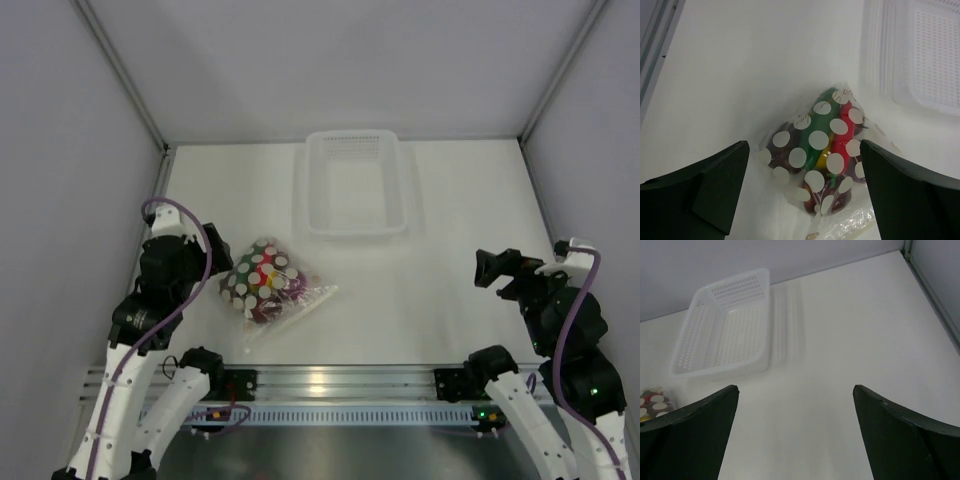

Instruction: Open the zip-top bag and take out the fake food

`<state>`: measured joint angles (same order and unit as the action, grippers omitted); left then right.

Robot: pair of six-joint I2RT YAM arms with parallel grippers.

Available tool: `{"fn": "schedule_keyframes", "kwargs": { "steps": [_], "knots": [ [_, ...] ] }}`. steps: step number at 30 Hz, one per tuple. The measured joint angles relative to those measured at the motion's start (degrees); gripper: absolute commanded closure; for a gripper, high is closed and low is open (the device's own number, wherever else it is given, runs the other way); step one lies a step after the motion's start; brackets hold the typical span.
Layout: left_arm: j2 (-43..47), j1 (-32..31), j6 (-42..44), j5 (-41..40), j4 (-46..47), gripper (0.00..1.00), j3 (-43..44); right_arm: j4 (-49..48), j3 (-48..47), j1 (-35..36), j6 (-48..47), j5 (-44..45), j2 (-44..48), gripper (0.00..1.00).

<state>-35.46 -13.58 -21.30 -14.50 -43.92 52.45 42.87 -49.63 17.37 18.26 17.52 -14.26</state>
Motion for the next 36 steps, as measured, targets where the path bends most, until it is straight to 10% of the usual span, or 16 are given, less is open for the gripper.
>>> {"fn": "schedule_keyframes", "kwargs": {
  "steps": [15, 36],
  "knots": [
    [-13.2, -3.8, 0.7, -0.6, 0.0, 0.02, 2.3, 0.0, 0.0, 0.0, 0.2, -0.6, -1.3, 0.01],
    [-42.9, -49.9, -1.7, -28.8, 0.4, 0.02, 8.6, -0.1, 4.7, 0.0, 1.4, -8.5, -4.7, 0.01]
  ]
}}
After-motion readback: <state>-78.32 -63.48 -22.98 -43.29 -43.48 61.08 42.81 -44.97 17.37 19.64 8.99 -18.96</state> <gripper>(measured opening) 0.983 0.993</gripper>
